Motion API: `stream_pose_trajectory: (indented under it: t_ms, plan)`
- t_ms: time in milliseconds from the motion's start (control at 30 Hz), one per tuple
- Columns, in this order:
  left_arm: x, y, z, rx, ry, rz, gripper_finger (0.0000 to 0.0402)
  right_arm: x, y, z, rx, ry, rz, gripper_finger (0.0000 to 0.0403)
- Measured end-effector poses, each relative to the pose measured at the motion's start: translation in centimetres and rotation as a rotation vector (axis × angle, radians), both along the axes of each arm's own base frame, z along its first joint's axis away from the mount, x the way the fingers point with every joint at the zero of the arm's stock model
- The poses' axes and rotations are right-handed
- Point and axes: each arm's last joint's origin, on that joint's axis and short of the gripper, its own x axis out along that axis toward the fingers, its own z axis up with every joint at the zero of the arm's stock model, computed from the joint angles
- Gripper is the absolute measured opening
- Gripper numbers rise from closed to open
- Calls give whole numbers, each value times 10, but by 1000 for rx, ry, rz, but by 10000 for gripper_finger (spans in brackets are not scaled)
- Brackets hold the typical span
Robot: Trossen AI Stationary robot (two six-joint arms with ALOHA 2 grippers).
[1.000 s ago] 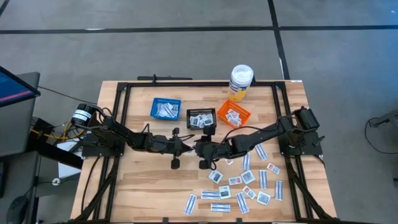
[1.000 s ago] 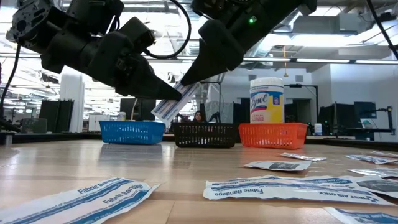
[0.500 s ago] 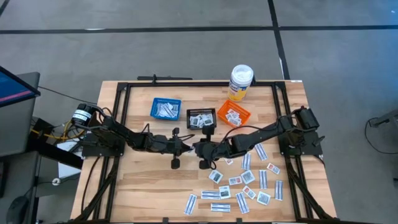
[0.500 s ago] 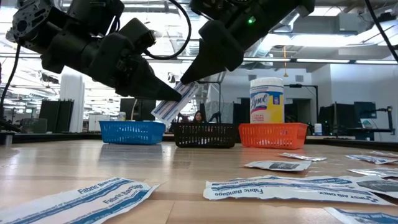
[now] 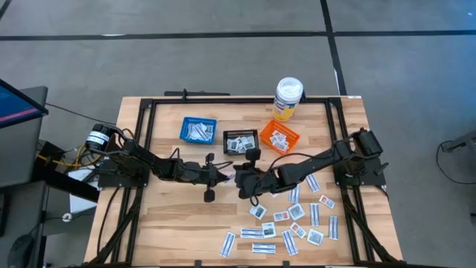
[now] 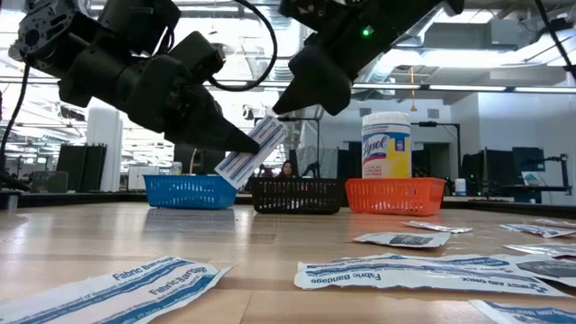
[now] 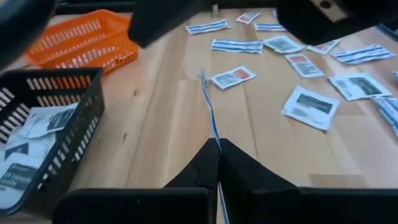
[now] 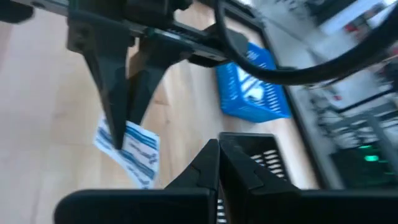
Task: Pick & Place First Aid Supplies
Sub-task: Put the bandage into the blue container
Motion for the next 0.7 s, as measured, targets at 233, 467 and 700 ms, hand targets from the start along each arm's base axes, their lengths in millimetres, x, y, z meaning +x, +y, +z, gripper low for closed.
stream_pose_trajectory:
  t_ms: [233, 467, 700]
  plan:
    - [0, 1, 0, -12, -5, 44, 8, -4, 3, 0, -87, 10, -61, 2]
    - [-15, 12, 23, 74, -16, 274, 9, -6, -4, -3, -71, 32, -99, 2]
    - [-62, 49, 56, 81, 51, 564, 9, -6, -3, -5, -18, 32, -88, 2]
